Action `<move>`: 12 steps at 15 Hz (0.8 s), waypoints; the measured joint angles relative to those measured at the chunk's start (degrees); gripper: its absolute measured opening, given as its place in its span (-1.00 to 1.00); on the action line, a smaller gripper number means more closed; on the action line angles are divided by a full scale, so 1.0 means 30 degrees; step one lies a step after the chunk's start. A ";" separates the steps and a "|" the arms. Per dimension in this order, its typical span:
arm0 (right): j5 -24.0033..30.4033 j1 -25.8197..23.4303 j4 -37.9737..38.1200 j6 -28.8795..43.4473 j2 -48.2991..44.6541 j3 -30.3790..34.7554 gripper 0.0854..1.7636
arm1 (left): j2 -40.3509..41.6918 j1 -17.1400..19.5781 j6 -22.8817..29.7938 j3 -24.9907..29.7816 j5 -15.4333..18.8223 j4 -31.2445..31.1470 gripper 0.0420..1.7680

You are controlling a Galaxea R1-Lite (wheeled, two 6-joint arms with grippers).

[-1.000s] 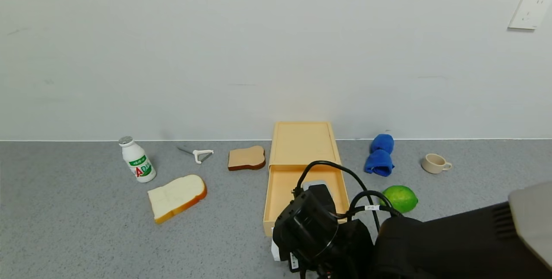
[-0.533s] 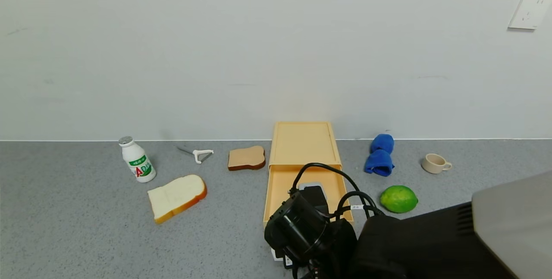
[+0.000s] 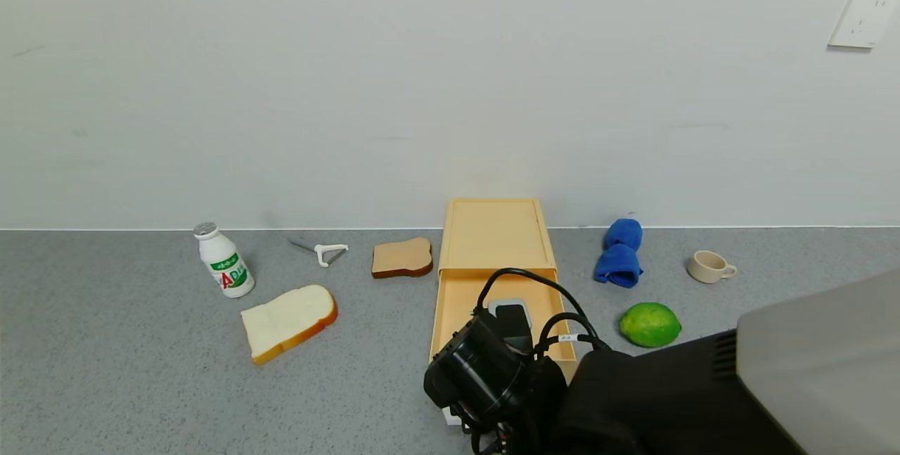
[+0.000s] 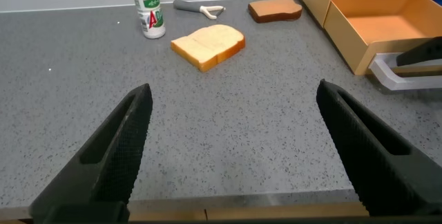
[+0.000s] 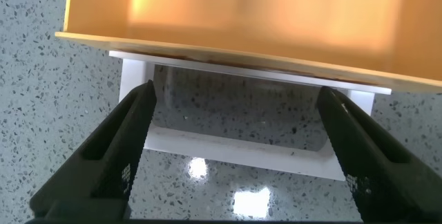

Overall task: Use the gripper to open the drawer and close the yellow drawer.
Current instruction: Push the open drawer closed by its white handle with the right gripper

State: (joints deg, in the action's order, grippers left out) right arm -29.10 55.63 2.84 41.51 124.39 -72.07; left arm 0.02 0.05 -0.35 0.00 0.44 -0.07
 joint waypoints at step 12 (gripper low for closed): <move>-0.0784 -0.0284 0.0366 -0.0020 0.0882 -0.1544 0.94 | 0.0000 0.0008 0.0000 0.0000 0.0008 0.0000 0.94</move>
State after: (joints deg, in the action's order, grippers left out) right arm -31.45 54.77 3.94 41.45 127.04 -76.70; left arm 0.02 0.07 -0.35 0.00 0.46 -0.07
